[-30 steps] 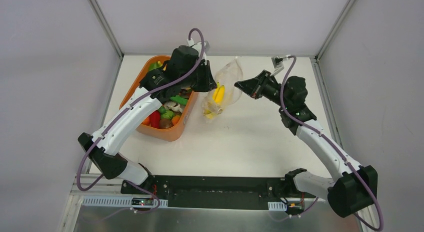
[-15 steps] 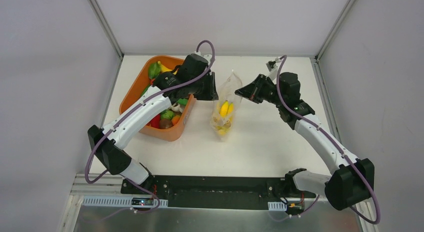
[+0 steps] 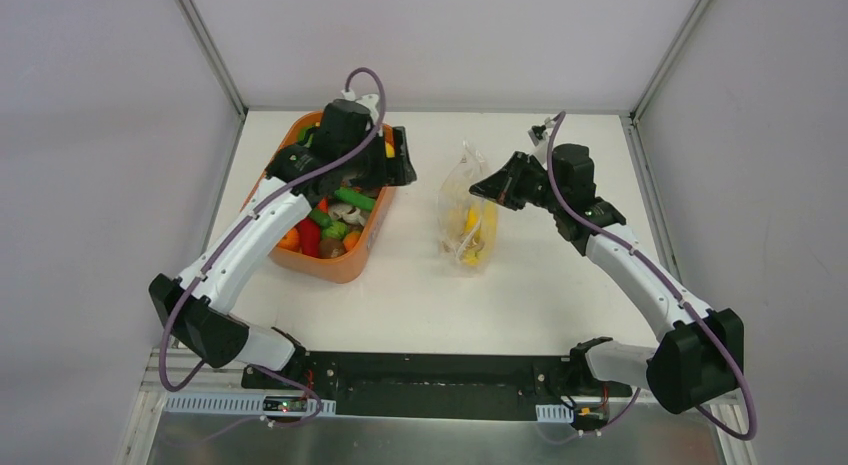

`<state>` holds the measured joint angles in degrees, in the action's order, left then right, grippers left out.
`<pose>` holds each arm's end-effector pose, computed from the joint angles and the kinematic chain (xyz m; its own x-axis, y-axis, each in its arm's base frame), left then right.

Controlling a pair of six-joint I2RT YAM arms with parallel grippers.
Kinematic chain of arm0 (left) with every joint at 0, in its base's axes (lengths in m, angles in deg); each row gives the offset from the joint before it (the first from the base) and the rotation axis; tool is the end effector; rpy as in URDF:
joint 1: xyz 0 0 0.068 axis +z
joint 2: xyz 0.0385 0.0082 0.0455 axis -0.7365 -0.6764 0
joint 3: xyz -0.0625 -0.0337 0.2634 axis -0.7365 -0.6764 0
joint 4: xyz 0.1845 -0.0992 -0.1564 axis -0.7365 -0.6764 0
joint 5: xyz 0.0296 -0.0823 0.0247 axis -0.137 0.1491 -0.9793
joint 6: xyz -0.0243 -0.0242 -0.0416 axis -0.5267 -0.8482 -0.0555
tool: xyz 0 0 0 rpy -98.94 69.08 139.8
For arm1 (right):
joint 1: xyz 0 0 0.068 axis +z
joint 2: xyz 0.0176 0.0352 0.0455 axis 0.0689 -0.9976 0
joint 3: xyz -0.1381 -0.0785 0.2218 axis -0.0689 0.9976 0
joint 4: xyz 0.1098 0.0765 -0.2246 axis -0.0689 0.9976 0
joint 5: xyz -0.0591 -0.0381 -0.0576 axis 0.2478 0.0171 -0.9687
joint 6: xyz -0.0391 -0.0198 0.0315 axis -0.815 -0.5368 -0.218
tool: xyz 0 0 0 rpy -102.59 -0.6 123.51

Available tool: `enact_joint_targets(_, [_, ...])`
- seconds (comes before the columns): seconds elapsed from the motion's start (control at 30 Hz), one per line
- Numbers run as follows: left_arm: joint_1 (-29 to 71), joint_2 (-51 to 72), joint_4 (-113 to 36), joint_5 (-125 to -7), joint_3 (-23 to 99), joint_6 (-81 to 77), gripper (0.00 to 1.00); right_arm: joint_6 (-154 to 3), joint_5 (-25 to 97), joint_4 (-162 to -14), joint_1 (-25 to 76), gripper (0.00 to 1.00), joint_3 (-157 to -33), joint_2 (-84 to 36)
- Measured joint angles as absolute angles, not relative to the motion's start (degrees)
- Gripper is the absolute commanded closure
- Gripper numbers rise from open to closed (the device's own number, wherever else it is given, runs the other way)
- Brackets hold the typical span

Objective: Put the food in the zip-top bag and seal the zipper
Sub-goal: Adjust the zipper food storage bag at the center of the board, then pick up the fake fruit from the bin.

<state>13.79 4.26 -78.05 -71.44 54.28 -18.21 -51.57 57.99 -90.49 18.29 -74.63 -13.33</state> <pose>0.2600 -0.1750 0.4053 -0.6541 -0.1216 -0.7466 0.3193 0.8504 -0.4182 0.2580 0.1243 0.3300 -0.5845 0.2434 -0.7740 -0.5484 0.5847 0.5979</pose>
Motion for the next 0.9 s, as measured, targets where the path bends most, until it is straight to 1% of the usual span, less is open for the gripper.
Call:
enact_joint_targets(0.07, [17.3,5.7,-77.3,-71.5,53.1,-17.6,0.16,-51.6,58.0,-90.4,18.3,1.0,-74.6,-13.3])
enact_joint_targets(0.13, [20.9,6.0,-76.7,-71.8,53.0,-16.4,0.1,-51.5,58.0,-90.3,18.3,1.0,-74.6,-13.3])
enact_joint_targets(0.2, [23.7,5.7,-76.0,-73.1,53.0,-14.9,0.09,-51.5,58.0,-90.4,18.3,1.0,-74.6,-13.3])
enact_joint_targets(0.33, [26.9,3.5,-73.9,-74.4,53.0,-12.8,0.1,-51.1,58.0,-90.4,18.3,1.0,-74.6,-13.3])
enact_joint_targets(0.43, [29.3,-0.6,-73.1,-75.4,53.9,-13.8,0.15,-50.7,58.0,-90.4,18.3,1.0,-74.5,-13.3])
enact_joint_targets(0.53, [31.9,-5.1,-72.1,-77.5,54.6,-18.4,0.16,-50.4,58.0,-90.4,18.3,1.0,-74.3,-13.2])
enact_joint_targets(0.67, [35.2,-9.7,-70.2,-79.6,54.1,-28.9,0.17,-50.0,58.0,-90.4,18.3,1.0,-74.1,-12.3])
enact_joint_targets(0.73, [36.4,-10.6,-68.8,-80.4,53.5,-33.4,0.15,-49.9,58.0,-90.4,18.3,1.0,-74.1,-11.9])
enact_joint_targets(0.9, [37.4,-11.7,-65.3,-83.5,53.2,-43.3,0.17,-49.3,58.0,-90.8,18.3,1.0,-73.3,-11.1])
